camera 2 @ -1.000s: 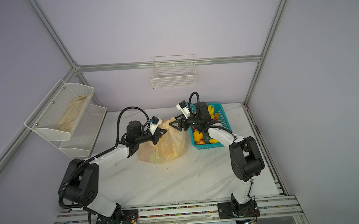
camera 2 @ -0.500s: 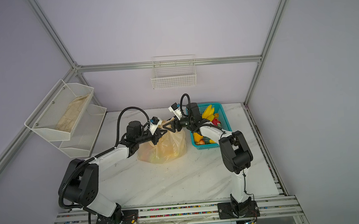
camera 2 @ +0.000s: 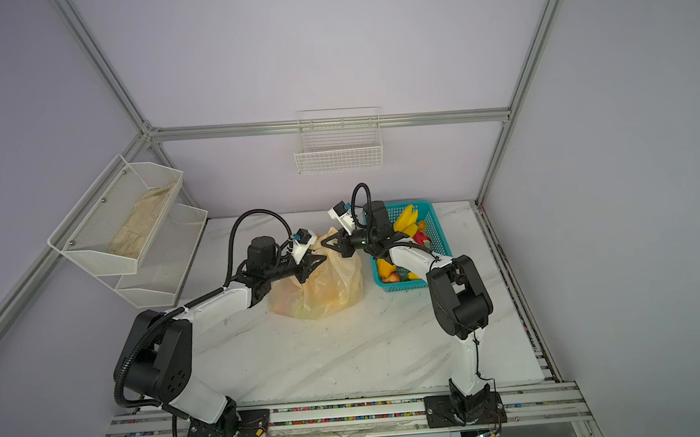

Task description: Place the fake fruits into the plastic bag and tie a complex knot

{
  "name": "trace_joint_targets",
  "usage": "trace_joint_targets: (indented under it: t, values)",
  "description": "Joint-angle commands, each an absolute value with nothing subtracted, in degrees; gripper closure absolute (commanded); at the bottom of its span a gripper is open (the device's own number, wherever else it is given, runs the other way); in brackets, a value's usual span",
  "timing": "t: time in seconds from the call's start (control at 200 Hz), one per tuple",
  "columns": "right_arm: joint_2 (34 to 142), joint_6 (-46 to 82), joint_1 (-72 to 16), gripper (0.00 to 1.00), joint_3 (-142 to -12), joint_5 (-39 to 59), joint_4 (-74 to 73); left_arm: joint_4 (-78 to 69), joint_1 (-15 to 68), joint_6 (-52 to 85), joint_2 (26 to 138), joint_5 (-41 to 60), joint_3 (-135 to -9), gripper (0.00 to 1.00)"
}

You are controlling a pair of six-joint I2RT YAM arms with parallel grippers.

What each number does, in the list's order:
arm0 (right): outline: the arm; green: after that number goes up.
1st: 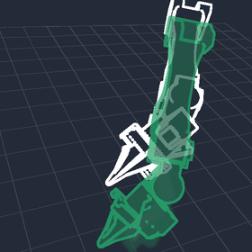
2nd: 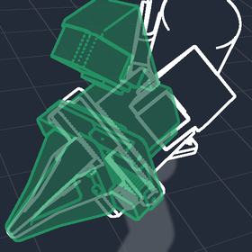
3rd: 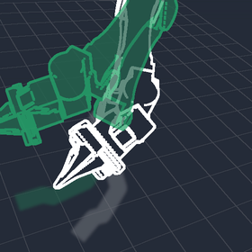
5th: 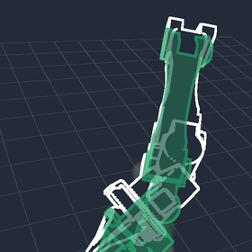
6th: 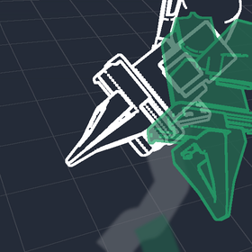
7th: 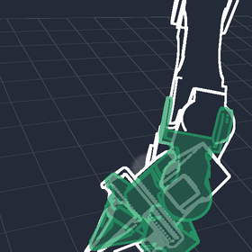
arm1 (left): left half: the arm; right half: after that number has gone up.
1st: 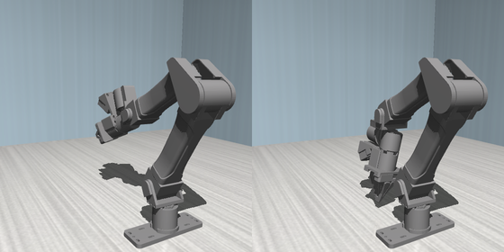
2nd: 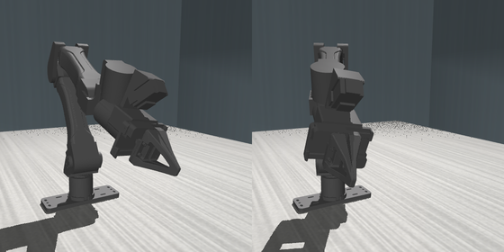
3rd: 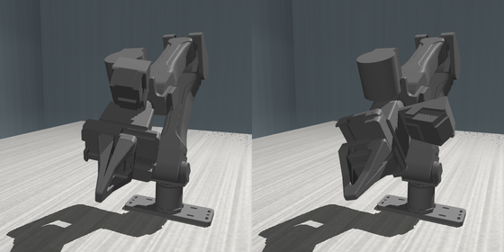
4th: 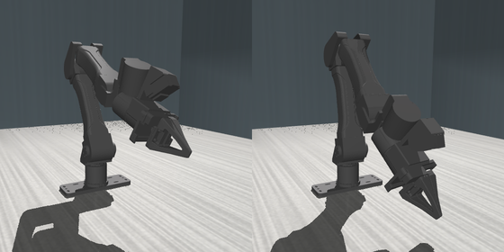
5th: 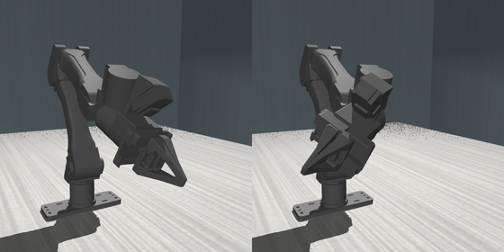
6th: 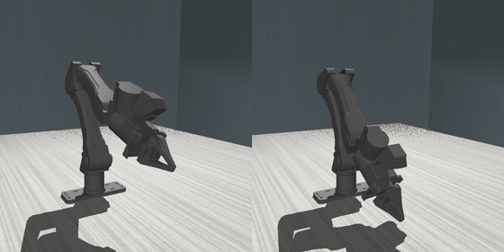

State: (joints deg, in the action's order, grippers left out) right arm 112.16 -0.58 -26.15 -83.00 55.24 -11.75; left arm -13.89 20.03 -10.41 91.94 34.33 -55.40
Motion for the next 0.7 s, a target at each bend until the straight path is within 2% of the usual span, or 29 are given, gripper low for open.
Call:
trace_joint_targets:
  t: [0.0,0.095,0.2,0.425,0.695]
  values:
    - [108.6,-1.8,-26.1,1.0,-82.1,55.2,-13.8,-13.3,20.2,-11.5,88.6,34.7,-54.0,0.67]
    - [106.7,-3.3,-26.1,1.0,-81.1,54.4,-14.1,-10.3,20.1,-12.7,84.8,35.6,-52.9,0.54]
    - [104.3,-7.0,-26.1,1.0,-79.4,52.2,-12.8,-8.0,19.7,-11.8,78.8,35.6,-51.5,0.47]
    - [99.6,-13.1,-26.0,1.0,-76.3,52.8,-12.2,-8.6,16.1,-7.5,70.5,37.8,-50.8,0.38]
    - [97.9,-14.3,-26.1,1.0,-74.9,55.9,-13.9,-7.1,14.5,-4.3,75.3,36.3,-58.6,0.35]
